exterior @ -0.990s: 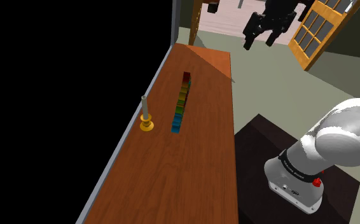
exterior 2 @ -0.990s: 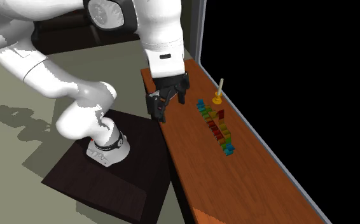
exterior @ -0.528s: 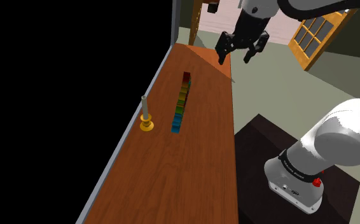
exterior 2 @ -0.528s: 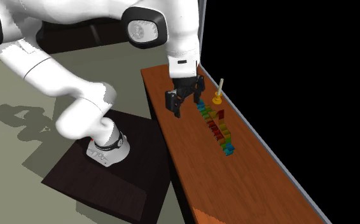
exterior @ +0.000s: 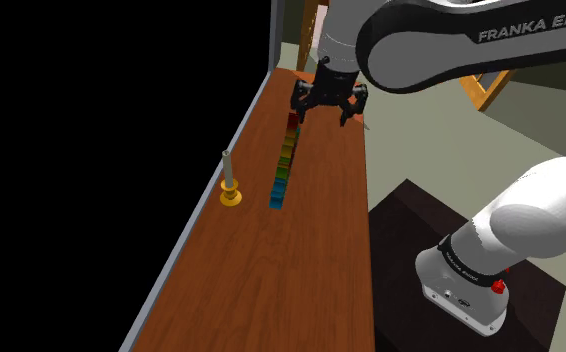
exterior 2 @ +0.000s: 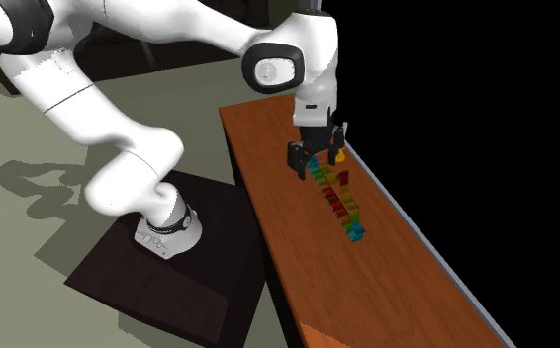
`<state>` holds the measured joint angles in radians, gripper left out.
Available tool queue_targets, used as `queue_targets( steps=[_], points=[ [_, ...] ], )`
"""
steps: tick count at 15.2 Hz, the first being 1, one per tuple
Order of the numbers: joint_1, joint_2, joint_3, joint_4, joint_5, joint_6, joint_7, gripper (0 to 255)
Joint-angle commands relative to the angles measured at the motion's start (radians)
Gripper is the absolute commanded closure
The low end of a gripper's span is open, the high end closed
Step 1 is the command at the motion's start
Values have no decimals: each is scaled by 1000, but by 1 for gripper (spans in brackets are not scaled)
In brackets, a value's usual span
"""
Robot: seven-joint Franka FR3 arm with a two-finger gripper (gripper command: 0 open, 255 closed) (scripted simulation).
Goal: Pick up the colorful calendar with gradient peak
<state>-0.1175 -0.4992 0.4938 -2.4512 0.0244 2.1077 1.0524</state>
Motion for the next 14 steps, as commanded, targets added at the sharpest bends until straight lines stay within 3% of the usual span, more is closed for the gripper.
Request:
queue_targets(
  steps=[1,5,14],
  points=[
    [-33,68,62,22,-28,48,111,0],
    [-119,243,195,107,-150,113,358,0],
    [-145,329,234,66,-233,212,452,0]
  ],
)
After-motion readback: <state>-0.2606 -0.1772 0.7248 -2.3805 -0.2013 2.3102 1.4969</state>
